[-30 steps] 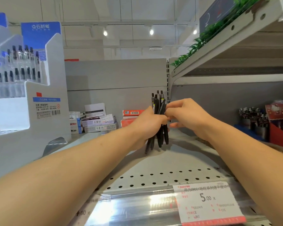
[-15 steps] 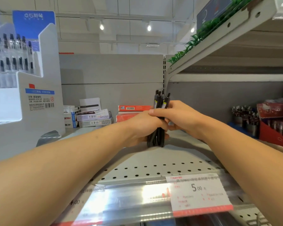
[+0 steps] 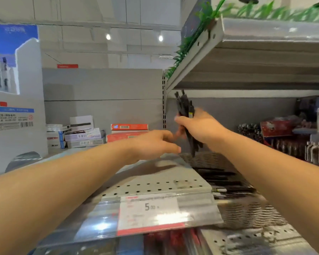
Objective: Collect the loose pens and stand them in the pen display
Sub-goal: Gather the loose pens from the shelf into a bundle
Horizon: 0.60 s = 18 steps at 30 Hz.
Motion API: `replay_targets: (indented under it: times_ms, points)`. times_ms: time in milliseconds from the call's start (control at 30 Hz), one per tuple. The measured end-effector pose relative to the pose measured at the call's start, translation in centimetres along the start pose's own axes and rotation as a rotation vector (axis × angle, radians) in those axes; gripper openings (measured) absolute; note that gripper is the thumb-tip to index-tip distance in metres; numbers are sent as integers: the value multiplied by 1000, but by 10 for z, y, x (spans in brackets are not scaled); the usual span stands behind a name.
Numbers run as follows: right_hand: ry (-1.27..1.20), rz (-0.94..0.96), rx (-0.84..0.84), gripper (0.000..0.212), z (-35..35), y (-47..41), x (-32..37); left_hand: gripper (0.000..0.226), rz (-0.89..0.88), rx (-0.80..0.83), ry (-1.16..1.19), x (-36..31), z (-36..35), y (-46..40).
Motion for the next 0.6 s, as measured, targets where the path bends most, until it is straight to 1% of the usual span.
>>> replay_targets:
  times_ms: [67, 100, 133, 200, 267, 300, 400, 433, 500, 533, 600]
  points:
    - [216, 67, 82, 11, 32, -3, -6, 46, -29, 5, -124, -16, -8, -13]
    - [341, 88, 147, 8, 45, -4, -13, 44, -42, 3, -182, -24, -12, -20]
    - [456, 86, 218, 9, 55, -4, -24, 39, -55, -10, -231, -33, -15, -27]
    - [660, 47, 357, 19, 73, 0, -51, 29, -78, -34, -316, -50, -25, -41]
    - [812, 16, 490, 31, 82, 9, -80, 26, -93, 23, -447, -63, -43, -57]
    - [851, 17, 561, 35, 83, 14, -93, 28, -86, 92, -530, -68, -54, -65]
    - [891, 14, 732, 33, 81, 26, -124, 43, 10, 377, -739, -70, -91, -81]
    - [884, 10, 779, 33, 78, 28, -131, 44, 20, 427, -829, -71, -99, -83]
    - [834, 12, 873, 34, 72, 31, -141, 44, 0, 455, -1009, -75, -112, -86]
    - [805, 16, 917, 34, 68, 32, -143, 43, -4, 465, -1050, -76, -117, -85]
    - [764, 36, 991, 35, 61, 35, -146, 42, 3, 495, -1043, -73, -124, -82]
Point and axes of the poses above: each hand's wrist, its own y-axis away from the middle knuckle, its own z-axis out of the back of the hand, x = y × z, the point moved 7 cm from there along -y, towards the middle knuckle, and after that the axes turned 13 degrees about -y, right-handed, at the moved point
